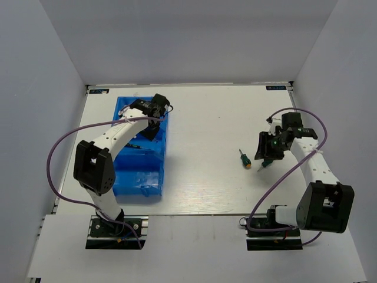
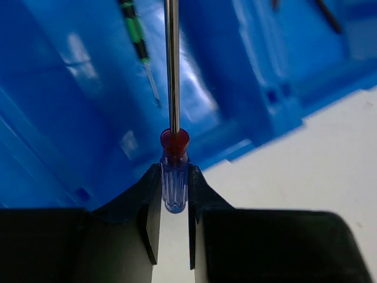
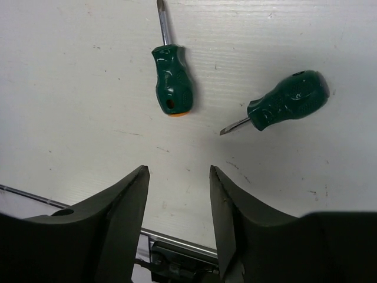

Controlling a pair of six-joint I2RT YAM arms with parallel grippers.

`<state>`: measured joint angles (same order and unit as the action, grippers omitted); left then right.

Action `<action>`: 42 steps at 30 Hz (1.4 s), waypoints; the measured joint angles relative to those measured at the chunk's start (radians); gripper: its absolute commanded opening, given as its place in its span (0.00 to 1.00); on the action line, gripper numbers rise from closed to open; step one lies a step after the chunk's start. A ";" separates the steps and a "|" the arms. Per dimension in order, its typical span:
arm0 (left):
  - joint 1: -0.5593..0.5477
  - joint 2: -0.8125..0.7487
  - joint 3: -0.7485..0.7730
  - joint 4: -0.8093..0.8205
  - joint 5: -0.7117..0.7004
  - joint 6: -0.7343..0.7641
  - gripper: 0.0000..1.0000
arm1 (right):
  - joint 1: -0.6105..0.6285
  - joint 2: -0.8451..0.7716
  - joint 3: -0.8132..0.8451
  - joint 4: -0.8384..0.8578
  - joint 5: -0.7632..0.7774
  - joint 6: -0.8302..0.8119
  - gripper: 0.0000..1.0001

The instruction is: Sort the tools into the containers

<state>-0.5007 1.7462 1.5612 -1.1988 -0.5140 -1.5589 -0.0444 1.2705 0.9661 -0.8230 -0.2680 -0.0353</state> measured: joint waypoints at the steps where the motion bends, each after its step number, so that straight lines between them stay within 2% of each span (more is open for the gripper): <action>1: 0.011 0.000 -0.024 0.000 -0.001 -0.002 0.06 | 0.000 0.012 0.000 0.009 0.000 -0.007 0.52; 3: 0.032 0.000 -0.063 -0.002 -0.002 -0.004 0.15 | 0.002 0.048 0.000 0.027 0.000 -0.019 0.52; 4: 0.042 0.000 -0.077 -0.002 -0.002 -0.005 0.30 | 0.004 0.071 0.000 0.039 0.000 -0.025 0.54; 6: 0.063 0.000 -0.095 -0.002 -0.002 -0.006 0.46 | 0.013 0.130 0.000 0.059 0.001 -0.030 0.52; 7: 0.071 0.000 -0.097 -0.002 0.000 0.000 0.59 | 0.020 0.163 0.001 0.071 0.002 -0.032 0.52; 11: 0.089 0.000 -0.097 0.020 0.003 0.027 0.73 | 0.072 0.272 0.006 0.110 0.012 -0.034 0.54; 17: 0.092 -0.005 -0.089 0.086 0.053 0.133 0.80 | 0.143 0.381 0.087 0.151 0.039 -0.034 0.57; 21: 0.083 -0.037 -0.084 0.146 0.106 0.292 0.77 | 0.184 0.420 0.108 0.177 0.073 -0.037 0.57; 24: 0.075 -0.124 -0.114 0.216 0.155 0.441 0.76 | 0.211 0.444 0.107 0.175 0.118 -0.045 0.57; 27: 0.070 -0.281 -0.206 0.277 0.193 0.575 0.76 | 0.235 0.449 0.094 0.174 0.161 -0.055 0.57; 28: 0.069 -0.344 -0.239 0.289 0.202 0.616 0.76 | 0.239 0.449 0.088 0.175 0.170 -0.059 0.53; 31: 0.069 -0.518 -0.320 0.323 0.242 0.730 0.71 | 0.256 0.447 0.073 0.169 0.192 -0.072 0.03; 34: 0.069 -0.619 -0.343 0.343 0.300 0.823 0.70 | 0.270 0.452 0.085 0.150 0.183 -0.095 0.00; 36: 0.069 -0.660 -0.351 0.376 0.360 0.890 0.70 | 0.277 0.484 0.146 0.066 0.130 -0.126 0.00; 39: 0.069 -0.739 -0.395 0.446 0.444 0.982 0.73 | 0.294 0.541 0.328 -0.088 0.012 -0.227 0.00; 42: 0.069 -0.826 -0.411 0.480 0.477 1.045 0.75 | 0.322 0.546 0.531 -0.205 -0.148 -0.396 0.00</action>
<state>-0.4320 0.9207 1.1500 -0.7185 -0.0372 -0.5137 0.2779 1.8160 1.4971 -1.0279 -0.4164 -0.4313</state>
